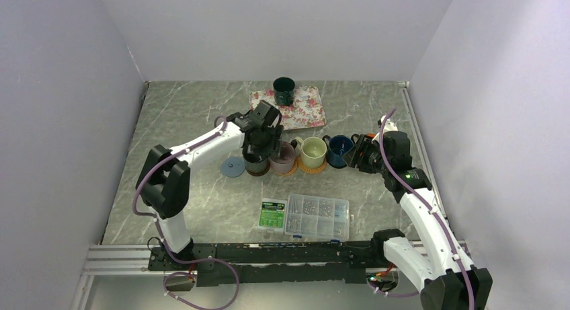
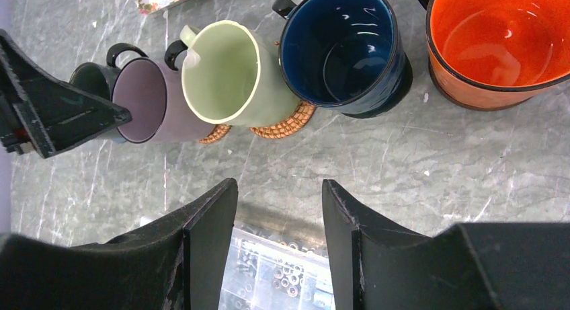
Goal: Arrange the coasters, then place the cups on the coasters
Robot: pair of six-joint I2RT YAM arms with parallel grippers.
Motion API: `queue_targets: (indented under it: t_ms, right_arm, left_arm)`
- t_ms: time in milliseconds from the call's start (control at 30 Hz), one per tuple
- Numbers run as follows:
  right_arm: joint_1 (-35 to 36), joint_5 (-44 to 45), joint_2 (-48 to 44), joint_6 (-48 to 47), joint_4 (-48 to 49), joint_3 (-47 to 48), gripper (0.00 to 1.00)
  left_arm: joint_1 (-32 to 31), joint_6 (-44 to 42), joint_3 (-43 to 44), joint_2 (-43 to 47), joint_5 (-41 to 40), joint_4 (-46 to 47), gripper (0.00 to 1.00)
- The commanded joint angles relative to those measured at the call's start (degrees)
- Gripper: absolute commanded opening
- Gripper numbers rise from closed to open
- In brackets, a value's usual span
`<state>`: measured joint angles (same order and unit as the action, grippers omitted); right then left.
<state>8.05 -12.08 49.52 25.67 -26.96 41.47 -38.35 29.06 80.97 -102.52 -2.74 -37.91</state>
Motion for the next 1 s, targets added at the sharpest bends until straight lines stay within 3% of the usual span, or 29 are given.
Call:
queue_targets:
  t_ms: [0, 333, 700, 967]
  right_arm:
    - [-0.1, -0.5, 0.0, -0.9, 1.1, 0.2, 0.54]
    - [-0.1, -0.7, -0.2, -1.1, 0.5, 0.4, 0.54]
    - [-0.1, 0.1, -1.2, -1.4, -1.2, 0.8, 0.54]
    - [-0.1, 0.1, -1.2, -1.2, -1.7, 1.2, 0.54]
  left_arm:
    - [-0.3, -2.4, 4.7, 4.2, -2.7, -2.6, 0.66]
    - [0.6, -7.6, 7.8, 4.8, -4.9, -0.8, 0.72]
    - [7.2, -9.5, 7.7, 1.7, 8.4, 6.8, 0.75]
    - [7.8, -10.3, 10.2, -2.9, 11.3, 6.9, 0.75]
